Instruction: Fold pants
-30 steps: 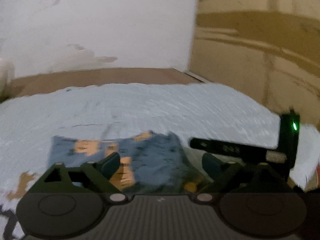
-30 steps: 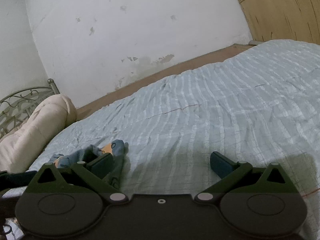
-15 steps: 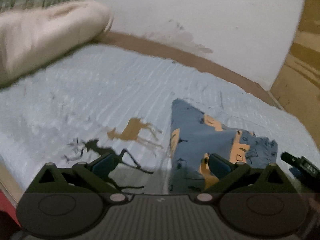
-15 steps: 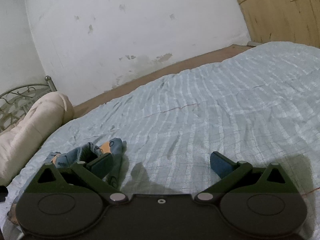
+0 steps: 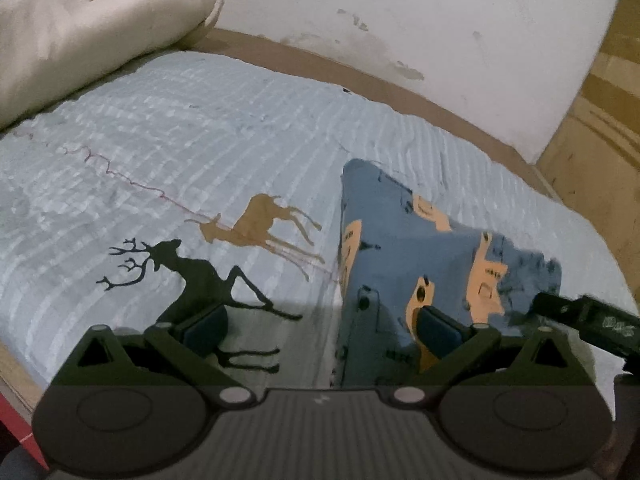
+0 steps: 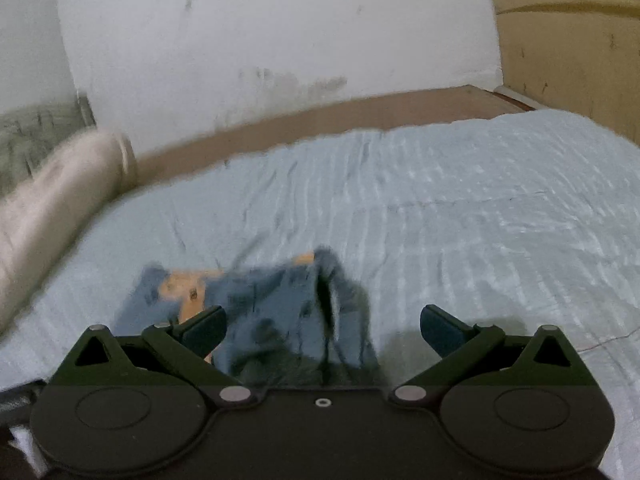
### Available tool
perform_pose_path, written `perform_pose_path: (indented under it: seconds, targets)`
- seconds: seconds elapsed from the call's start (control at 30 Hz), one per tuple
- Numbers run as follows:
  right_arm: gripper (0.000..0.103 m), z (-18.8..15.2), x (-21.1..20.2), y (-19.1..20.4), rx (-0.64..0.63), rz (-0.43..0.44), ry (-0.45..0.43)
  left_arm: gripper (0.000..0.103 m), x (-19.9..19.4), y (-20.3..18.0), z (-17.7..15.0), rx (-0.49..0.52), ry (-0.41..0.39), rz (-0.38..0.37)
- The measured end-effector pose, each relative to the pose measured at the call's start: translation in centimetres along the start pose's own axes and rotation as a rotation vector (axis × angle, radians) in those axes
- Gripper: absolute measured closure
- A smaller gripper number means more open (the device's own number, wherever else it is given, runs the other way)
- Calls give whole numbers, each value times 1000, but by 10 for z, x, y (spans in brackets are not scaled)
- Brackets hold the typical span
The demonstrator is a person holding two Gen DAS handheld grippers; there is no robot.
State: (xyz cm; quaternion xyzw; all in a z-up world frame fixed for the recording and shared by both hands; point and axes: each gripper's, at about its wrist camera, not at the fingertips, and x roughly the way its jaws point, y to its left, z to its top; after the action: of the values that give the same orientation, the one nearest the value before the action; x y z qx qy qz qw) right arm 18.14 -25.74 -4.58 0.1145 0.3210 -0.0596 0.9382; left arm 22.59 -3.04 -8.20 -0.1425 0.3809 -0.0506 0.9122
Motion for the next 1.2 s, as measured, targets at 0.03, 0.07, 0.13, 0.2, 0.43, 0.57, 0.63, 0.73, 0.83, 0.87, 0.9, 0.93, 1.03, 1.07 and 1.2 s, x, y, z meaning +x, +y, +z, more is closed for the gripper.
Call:
perform_pose_path:
  seconds: [0.03, 0.07, 0.13, 0.2, 0.43, 0.57, 0.63, 0.73, 0.83, 0.87, 0.9, 0.93, 1.03, 1.07, 1.2]
  targets:
    - [1, -2, 6, 5, -22, -25, 27, 1, -1, -1, -2, 11, -1, 1]
    - [1, -5, 10, 6, -36, -58, 53, 1, -2, -2, -3, 19, -1, 2]
    - [1, -11, 13, 2, -47, -136, 79, 1, -3, -3, -5, 36, 1, 3]
    - [1, -19, 7, -11, -23, -139, 94, 1, -5, -5, -8, 48, 3, 0]
    - [1, -46, -13, -23, -57, -116, 87, 1, -13, 0, -7, 15, 3, -37]
    - [1, -46, -23, -25, -43, -63, 8, 1, -10, 0, -9, 29, 5, -29]
    - [1, -39, -32, -26, -39, -27, -41, 1, -9, -3, -11, 48, 2, -16]
    - [1, -19, -25, -26, -74, 2, -69, 1, -9, -6, -13, 64, -1, -5]
    - [1, 0, 6, -21, -133, 41, -12, 1, -10, -6, -13, 67, 1, -7]
    - [1, 4, 19, -19, -160, 40, 7, 1, -10, -5, -12, 67, 2, -9]
    - [1, 8, 28, -19, -186, 24, 13, 1, -10, -5, -12, 69, 3, -10]
    - [1, 11, 38, -20, -211, -14, 12, 1, -10, -5, -12, 72, 3, -10]
    - [1, 21, 56, -38, -169, -70, 10, 1, -8, -6, -12, 81, 2, -7]
    - [1, 23, 60, -45, -145, -65, 19, 1, -8, -7, -13, 84, 1, -4]
    - [1, 23, 62, -51, -142, -37, 18, 1, -9, -6, -12, 76, -2, -7]
